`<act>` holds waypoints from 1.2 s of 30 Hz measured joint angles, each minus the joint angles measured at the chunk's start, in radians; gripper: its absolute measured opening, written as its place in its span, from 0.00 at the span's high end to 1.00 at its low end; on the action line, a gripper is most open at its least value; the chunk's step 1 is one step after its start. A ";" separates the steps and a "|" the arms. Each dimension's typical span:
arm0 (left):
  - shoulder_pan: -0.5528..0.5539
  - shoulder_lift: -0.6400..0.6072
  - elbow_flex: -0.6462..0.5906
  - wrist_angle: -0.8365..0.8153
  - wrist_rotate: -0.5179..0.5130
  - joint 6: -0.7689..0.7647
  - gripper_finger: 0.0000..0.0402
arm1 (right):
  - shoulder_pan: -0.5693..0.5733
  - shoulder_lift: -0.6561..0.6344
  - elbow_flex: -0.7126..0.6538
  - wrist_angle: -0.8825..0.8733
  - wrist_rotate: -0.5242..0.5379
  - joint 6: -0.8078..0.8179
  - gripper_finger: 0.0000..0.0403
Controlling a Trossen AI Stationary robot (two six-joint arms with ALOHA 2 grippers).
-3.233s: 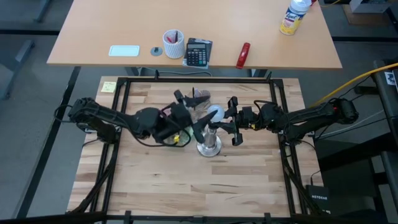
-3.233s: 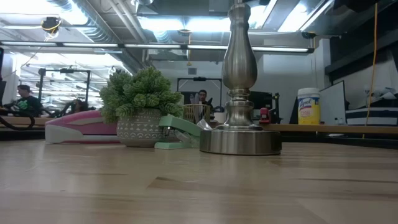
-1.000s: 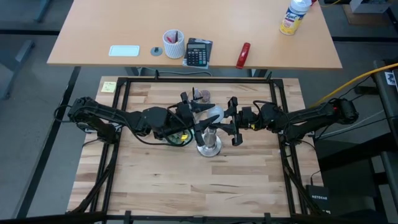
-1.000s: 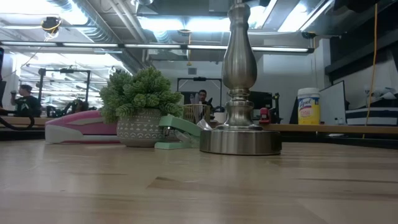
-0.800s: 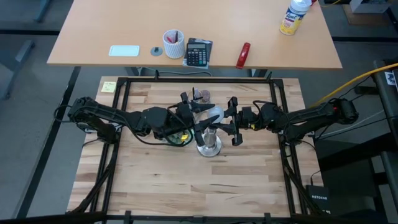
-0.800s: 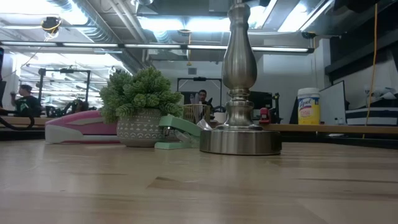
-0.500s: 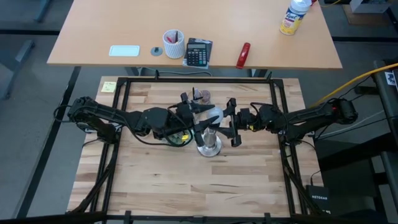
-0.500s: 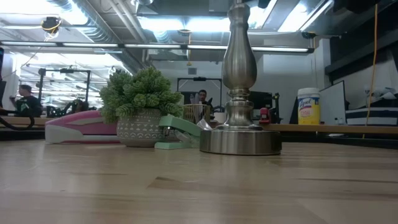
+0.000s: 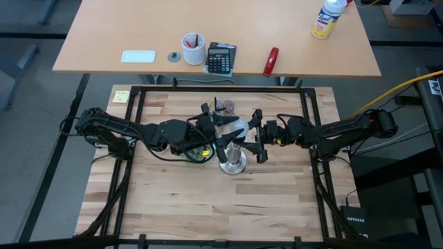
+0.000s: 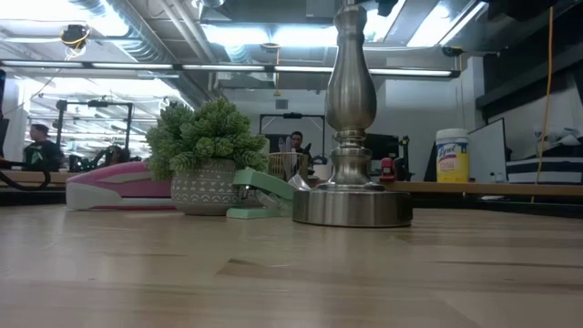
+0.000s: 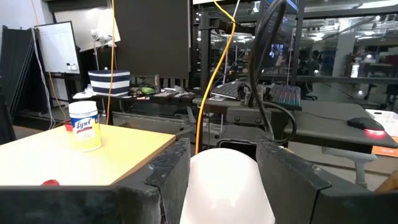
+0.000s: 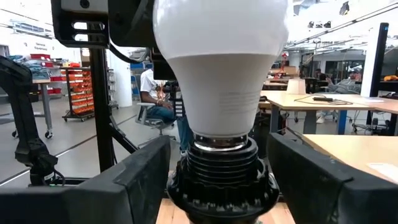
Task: Screw lightbulb
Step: Insert the lightbulb into the lamp
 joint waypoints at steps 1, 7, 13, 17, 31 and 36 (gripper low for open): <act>0.000 0.000 0.000 0.000 0.000 0.000 0.57 | 0.000 0.000 0.000 0.001 0.000 0.000 0.33; 0.000 0.000 0.000 0.001 0.000 0.000 0.57 | 0.000 -0.008 0.000 0.000 0.000 0.000 0.33; 0.000 0.000 0.000 0.001 0.000 0.000 0.57 | 0.000 -0.027 0.002 -0.003 0.000 -0.001 0.33; 0.000 0.001 0.000 0.004 0.000 0.000 0.57 | 0.000 -0.046 0.002 -0.030 0.000 -0.002 0.33; 0.000 0.001 -0.001 0.006 0.000 0.000 0.57 | 0.000 -0.130 0.002 -0.158 0.000 -0.056 0.33; 0.000 0.001 -0.001 0.005 0.000 0.000 0.57 | 0.000 -0.169 0.002 -0.196 0.000 -0.060 0.33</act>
